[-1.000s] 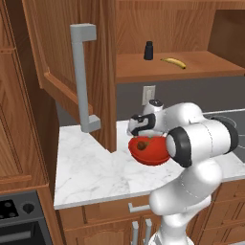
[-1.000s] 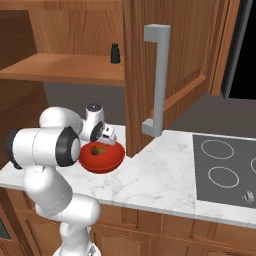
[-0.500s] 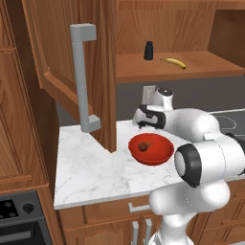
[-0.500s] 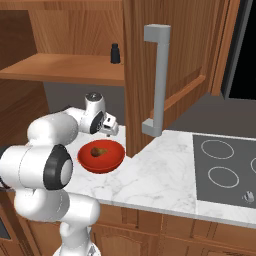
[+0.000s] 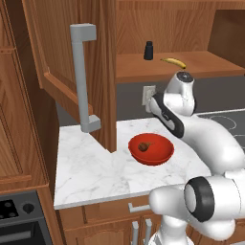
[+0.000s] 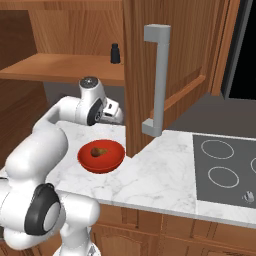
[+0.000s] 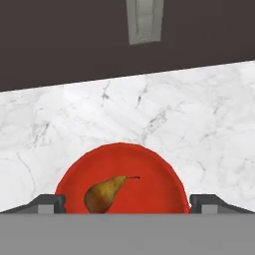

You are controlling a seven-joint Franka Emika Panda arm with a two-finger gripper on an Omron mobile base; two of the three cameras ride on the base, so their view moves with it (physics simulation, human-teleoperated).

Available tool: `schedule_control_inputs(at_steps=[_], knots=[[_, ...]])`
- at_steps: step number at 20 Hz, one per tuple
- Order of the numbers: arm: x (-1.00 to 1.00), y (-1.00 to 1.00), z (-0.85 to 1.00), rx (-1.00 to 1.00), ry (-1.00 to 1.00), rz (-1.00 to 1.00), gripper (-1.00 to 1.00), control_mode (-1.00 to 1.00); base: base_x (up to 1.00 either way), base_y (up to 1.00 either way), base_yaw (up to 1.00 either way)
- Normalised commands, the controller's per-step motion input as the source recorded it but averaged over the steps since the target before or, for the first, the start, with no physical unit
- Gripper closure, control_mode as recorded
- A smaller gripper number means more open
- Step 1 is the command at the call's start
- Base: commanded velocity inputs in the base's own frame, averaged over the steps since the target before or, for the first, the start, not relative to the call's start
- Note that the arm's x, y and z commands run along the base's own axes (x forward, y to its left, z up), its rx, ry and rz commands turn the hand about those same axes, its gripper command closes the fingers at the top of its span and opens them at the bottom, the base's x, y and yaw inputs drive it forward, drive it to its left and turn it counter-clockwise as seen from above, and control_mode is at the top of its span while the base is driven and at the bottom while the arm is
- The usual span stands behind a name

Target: Open the cabinet. Pick the pear and banana from the cabinet and place them into the bowl. Then close the cabinet.

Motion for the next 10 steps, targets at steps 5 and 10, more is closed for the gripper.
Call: schedule_control_inputs(at_steps=[5, 10], knots=[[-0.5, -0.4, 0.99, -0.13, -0.14, -0.05, -1.0, -1.0, 0.0, 0.0, 0.0], [-0.56, -0.42, 0.8, -0.19, -0.07, -0.07, -1.0, -1.0, 0.0, 0.0, 0.0]])
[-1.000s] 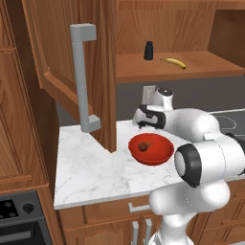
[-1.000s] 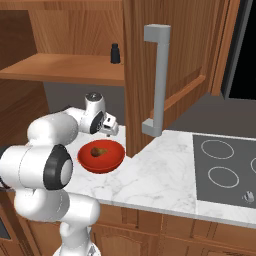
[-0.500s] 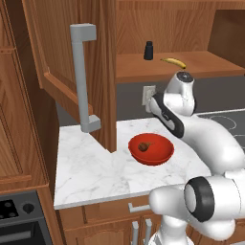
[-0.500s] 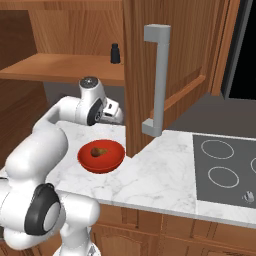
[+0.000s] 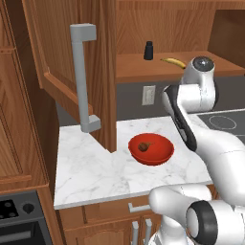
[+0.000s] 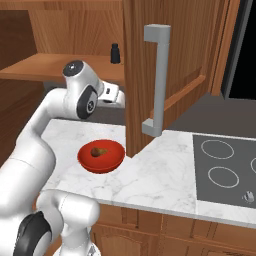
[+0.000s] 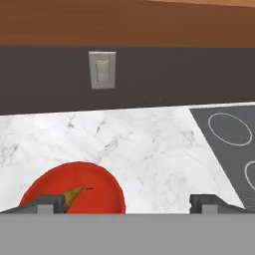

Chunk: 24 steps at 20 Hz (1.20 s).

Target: Open the cabinet. Pick the pear and banana from the cabinet and place them into the bowl. Then close the cabinet.

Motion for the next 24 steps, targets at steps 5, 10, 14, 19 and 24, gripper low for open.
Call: schedule_control_inputs(at_steps=[5, 10, 14, 19, 24], knots=[[-0.6, -0.45, 0.71, -0.17, -0.09, -0.08, -1.0, -1.0, 0.0, 0.0, 0.0], [-0.42, -0.39, 0.78, -0.07, -0.12, -0.11, -1.0, -1.0, 0.0, 0.0, 0.0], [-0.01, -0.03, 0.58, -0.01, -0.14, -0.02, -1.0, -1.0, 0.0, 0.0, 0.0], [0.13, 0.0, 0.46, 0.0, -0.08, 0.0, -1.0, -1.0, 0.0, 0.0, 0.0], [0.44, 0.0, 0.03, 0.0, 0.0, 0.0, -1.0, -1.0, 0.0, 0.0, 0.0]])
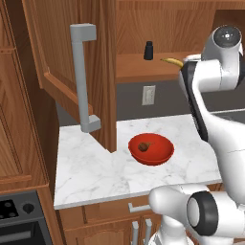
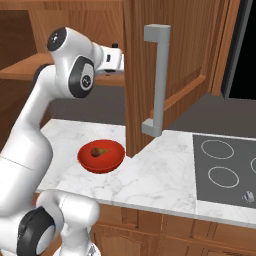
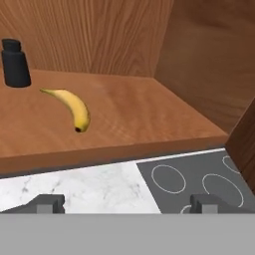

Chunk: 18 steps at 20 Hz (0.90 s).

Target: Open the cabinet. Pick the pear and banana from the cabinet and place them into the bowl. Then close the cabinet.

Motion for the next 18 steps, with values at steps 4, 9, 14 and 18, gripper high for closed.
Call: schedule_control_inputs(at_steps=[4, 9, 14, 18], knots=[[0.6, 0.04, 0.0, 0.0, 0.0, 0.0, -1.0, -1.0, 0.0, 0.0, 0.0], [0.66, 0.02, 0.0, 0.0, 0.0, 0.01, -1.0, -1.0, 0.0, 0.0, 0.0], [0.64, 0.0, -0.05, 0.04, 0.01, 0.09, -1.0, -1.0, 0.0, 0.0, 0.0], [0.58, 0.0, -0.06, 0.11, 0.0, 0.1, -1.0, -1.0, 0.0, 0.0, 0.0]])
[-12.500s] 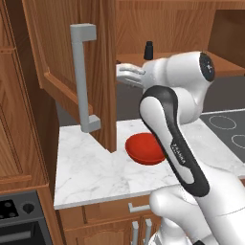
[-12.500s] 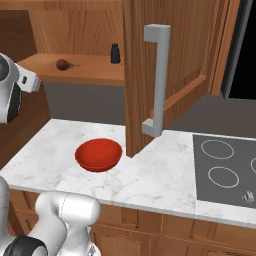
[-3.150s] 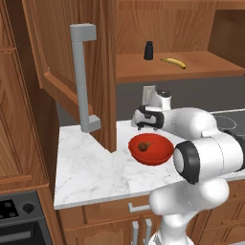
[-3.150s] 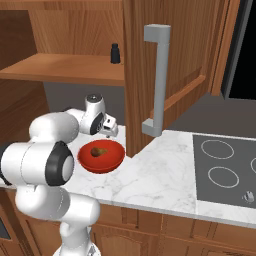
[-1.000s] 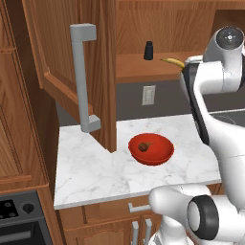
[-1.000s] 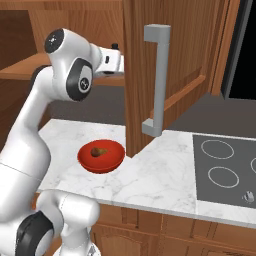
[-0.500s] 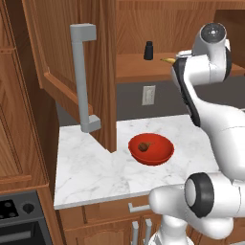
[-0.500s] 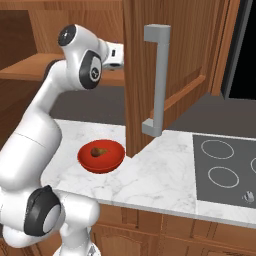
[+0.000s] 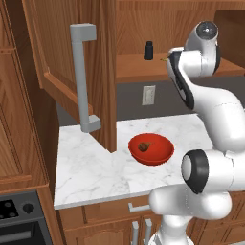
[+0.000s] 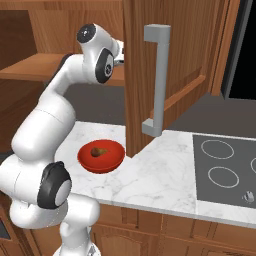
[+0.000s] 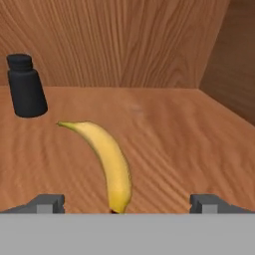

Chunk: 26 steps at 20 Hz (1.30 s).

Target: Open the cabinet. Pick the pear and banana from the cabinet and place them into the bowl. Then close the cabinet.

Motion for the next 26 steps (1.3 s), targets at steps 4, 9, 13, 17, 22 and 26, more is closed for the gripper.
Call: schedule_control_inputs(at_steps=[4, 9, 13, 17, 22, 26], knots=[[0.47, 0.0, -0.06, 0.11, 0.0, 0.1, -1.0, -1.0, 0.0, 0.0, 0.0], [0.06, -0.02, 0.0, 0.01, 0.0, 0.02, -1.0, -1.0, 0.0, 0.0, 0.0], [0.15, 0.0, -0.16, 0.0, 0.0, 0.0, -1.0, -1.0, 0.0, 0.0, 0.0], [0.1, 0.0, -0.25, 0.0, 0.0, 0.0, -1.0, -1.0, 0.0, 0.0, 0.0], [0.13, 0.0, -0.23, 0.0, 0.0, 0.0, -1.0, -1.0, 0.0, 0.0, 0.0], [0.21, 0.0, -0.08, 0.0, 0.0, 0.0, -1.0, -1.0, 0.0, 0.0, 0.0]])
